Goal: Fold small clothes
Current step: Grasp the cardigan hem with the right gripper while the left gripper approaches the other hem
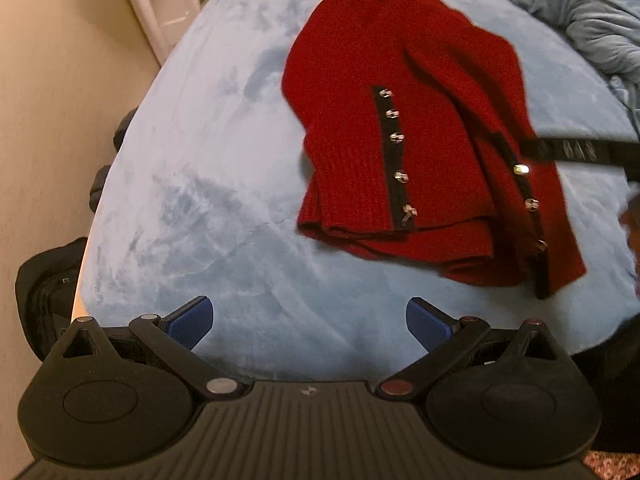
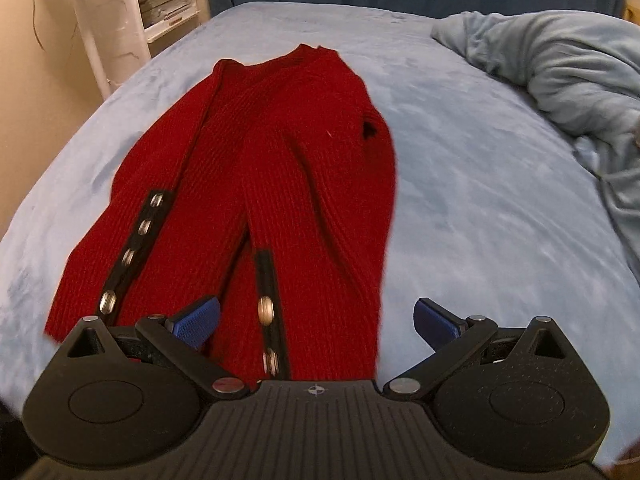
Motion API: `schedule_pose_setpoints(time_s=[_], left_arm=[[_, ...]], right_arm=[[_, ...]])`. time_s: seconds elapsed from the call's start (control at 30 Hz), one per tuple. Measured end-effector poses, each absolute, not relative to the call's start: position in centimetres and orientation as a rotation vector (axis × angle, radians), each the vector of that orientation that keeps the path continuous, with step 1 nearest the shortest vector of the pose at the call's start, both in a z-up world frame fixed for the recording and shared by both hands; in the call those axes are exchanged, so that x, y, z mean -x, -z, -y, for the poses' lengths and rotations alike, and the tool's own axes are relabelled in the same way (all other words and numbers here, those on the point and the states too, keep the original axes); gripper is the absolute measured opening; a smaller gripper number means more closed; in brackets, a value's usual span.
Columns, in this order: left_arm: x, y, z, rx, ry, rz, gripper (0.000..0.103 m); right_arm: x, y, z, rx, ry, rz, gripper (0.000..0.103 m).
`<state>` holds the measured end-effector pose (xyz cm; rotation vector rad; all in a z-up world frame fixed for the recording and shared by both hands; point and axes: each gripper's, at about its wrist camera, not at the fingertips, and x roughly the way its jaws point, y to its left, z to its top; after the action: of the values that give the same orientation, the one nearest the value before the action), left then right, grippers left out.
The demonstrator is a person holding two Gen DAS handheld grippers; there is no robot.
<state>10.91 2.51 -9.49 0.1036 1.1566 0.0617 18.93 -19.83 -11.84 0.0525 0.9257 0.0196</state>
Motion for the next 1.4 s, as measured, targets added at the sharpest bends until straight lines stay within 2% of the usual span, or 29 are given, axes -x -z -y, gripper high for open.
schedule_pose_setpoints(time_s=[0.27,0.3,0.37,0.4,0.6,0.7,0.77,0.8,0.83,0.87,0.9,0.93,1.0,1.27,1.33,1.37,1.4], left_arm=[[-13.7,11.4,-3.9,-0.088,-0.100,-1.210,0.103],[-14.1,11.6,-4.2,-0.083,-0.108,-1.217,0.103],[-14.8,12.0,-4.9,-0.074,-0.132,-1.227,0.103],[-15.1,12.0,-5.2,-0.070,-0.145,-1.229,0.103],[-17.1,12.6,-7.0,-0.100,-0.228,-1.223,0.103],[-18.2,12.3,-7.5,-0.102,-0.265,-1.208,0.103],[-18.9,12.0,-7.4,-0.104,-0.278,-1.195,0.103],[-19.2,11.8,-7.3,-0.107,-0.282,-1.188,0.103],[-19.5,11.6,-7.2,-0.106,-0.288,-1.181,0.103],[-19.7,11.5,-7.1,-0.102,-0.291,-1.174,0.103],[-19.9,11.5,-6.9,-0.096,-0.291,-1.167,0.103],[-20.1,11.4,-6.8,-0.093,-0.289,-1.161,0.103],[-20.4,11.6,-6.4,-0.100,-0.278,-1.158,0.103],[-20.5,11.5,-5.3,-0.094,-0.241,-1.143,0.103],[-20.1,11.4,-5.2,-0.092,-0.238,-1.146,0.103],[-19.8,11.3,-5.2,-0.091,-0.239,-1.148,0.103],[-19.4,11.2,-5.3,-0.089,-0.239,-1.150,0.103]], right_arm=[[-30.0,14.5,19.4,-0.108,0.021,-0.947,0.102],[-31.1,14.9,19.5,-0.119,0.011,-0.962,0.097],[-32.0,15.5,20.1,-0.181,-0.028,-0.971,0.041],[-32.0,15.6,20.8,-0.207,-0.017,-0.974,0.010],[-31.9,11.2,28.0,-0.245,0.025,-0.812,0.008],[-34.7,8.3,35.1,-0.105,0.257,-0.681,0.008],[-37.8,7.6,41.8,-0.108,0.489,-0.684,0.009],[-39.0,7.9,45.1,-0.175,0.567,-0.745,0.015],[-39.7,8.5,47.7,-0.244,0.615,-0.822,0.028],[-39.6,9.0,49.1,-0.277,0.654,-0.853,0.032],[-38.8,9.1,49.2,-0.261,0.678,-0.820,0.035],[-37.6,9.3,48.7,-0.220,0.658,-0.785,0.050],[-34.5,10.3,46.6,-0.165,0.553,-0.783,0.071],[-21.5,18.1,33.7,-0.447,-0.090,-1.013,0.072],[-20.3,19.8,30.6,-0.531,-0.116,-1.065,0.080],[-20.4,20.8,30.2,-0.557,-0.121,-1.086,0.080],[-20.5,21.1,29.3,-0.553,-0.129,-1.084,0.073]])
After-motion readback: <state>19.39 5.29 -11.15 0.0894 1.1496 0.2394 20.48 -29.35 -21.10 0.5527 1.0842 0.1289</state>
